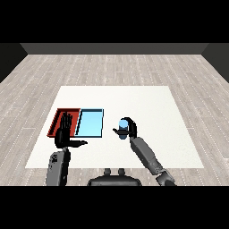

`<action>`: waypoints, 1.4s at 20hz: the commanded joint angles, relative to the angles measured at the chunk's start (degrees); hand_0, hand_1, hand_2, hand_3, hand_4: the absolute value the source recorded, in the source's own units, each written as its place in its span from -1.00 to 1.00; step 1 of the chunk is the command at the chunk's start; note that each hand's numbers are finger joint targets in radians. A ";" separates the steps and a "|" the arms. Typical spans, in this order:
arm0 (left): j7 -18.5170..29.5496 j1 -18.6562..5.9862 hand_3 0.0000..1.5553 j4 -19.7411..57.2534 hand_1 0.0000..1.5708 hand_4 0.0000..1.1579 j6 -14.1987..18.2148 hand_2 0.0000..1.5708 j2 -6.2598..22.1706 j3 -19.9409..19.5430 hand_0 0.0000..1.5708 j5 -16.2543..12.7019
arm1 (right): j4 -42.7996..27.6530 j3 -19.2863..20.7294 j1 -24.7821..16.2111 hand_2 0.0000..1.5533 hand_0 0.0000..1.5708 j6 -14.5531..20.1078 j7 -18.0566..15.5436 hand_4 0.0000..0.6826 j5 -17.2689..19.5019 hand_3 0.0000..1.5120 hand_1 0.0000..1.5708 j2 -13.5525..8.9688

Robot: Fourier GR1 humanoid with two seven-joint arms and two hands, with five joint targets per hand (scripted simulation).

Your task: Pick the blue can and put it in the blue box

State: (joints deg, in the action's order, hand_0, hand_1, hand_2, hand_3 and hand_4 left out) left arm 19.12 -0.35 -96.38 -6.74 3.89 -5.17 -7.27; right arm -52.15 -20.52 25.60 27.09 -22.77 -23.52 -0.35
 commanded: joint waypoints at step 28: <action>-7.56 -8.93 -1.00 12.20 -1.00 -1.00 10.24 -1.00 -3.89 21.70 -1.00 0.86 | -25.75 3.25 -0.14 0.87 0.84 -4.29 18.32 0.80 22.72 0.85 0.84 -7.09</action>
State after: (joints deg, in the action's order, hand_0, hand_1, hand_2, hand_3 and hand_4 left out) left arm 12.94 -7.60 -85.55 0.30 0.04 12.51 -4.10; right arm -80.57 -18.93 23.83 25.28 -3.57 -2.15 -8.15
